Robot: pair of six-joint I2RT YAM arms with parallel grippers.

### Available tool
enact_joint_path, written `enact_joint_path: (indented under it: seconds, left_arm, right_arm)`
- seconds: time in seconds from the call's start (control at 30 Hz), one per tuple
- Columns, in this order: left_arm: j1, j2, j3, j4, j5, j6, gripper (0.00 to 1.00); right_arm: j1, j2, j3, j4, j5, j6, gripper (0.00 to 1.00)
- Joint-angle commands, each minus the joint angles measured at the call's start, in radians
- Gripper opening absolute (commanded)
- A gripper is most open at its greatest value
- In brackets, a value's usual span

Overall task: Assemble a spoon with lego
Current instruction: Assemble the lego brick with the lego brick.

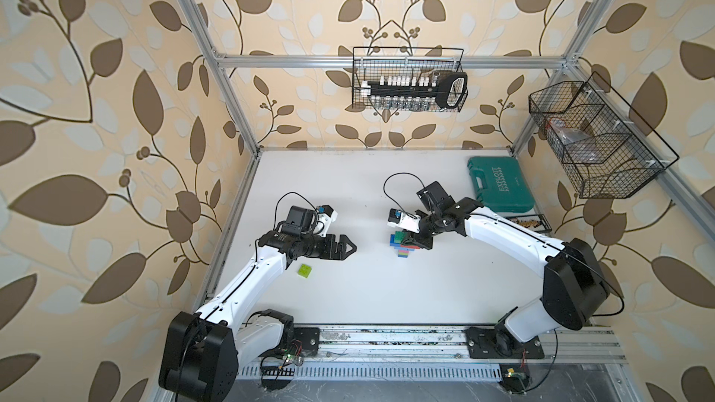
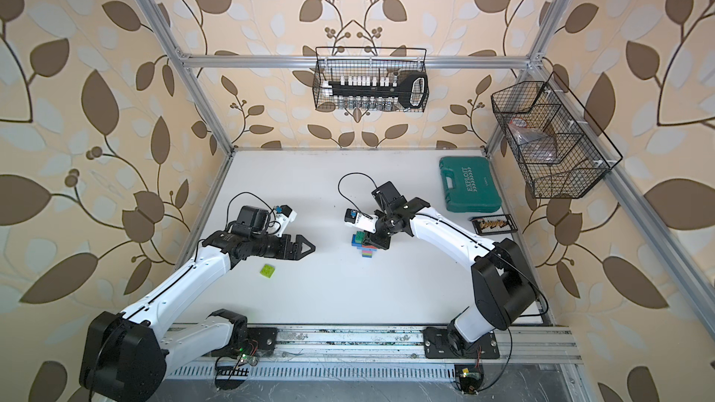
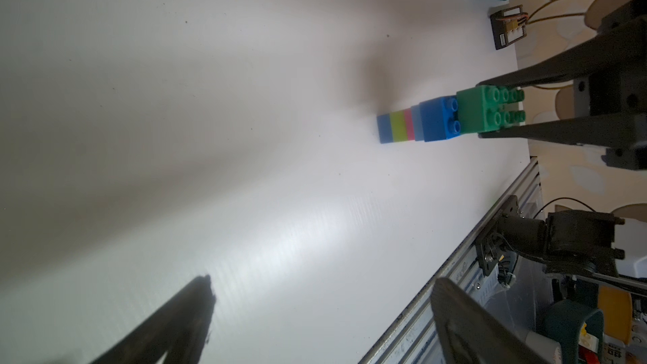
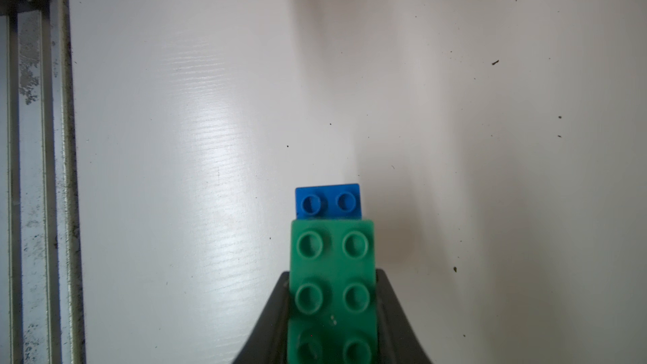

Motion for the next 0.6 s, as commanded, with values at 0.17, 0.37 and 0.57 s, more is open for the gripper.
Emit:
enact_joint_path:
  seconds: [0.17,0.37,0.57]
  left_arm:
    - [-0.012,-0.006,0.014,-0.007,-0.007,0.016,0.99]
    - [-0.013,-0.009,0.015,-0.009,-0.008,0.017,0.99]
    - [-0.014,-0.005,0.016,-0.012,-0.007,0.018,0.99]
  right_arm:
    - [-0.003,0.041,-0.030,-0.060,0.042,-0.020,0.00]
    - [-0.004,0.064,-0.046,-0.063,0.043,0.001,0.00]
    - [-0.009,0.035,-0.087,-0.020,0.033,0.024,0.00]
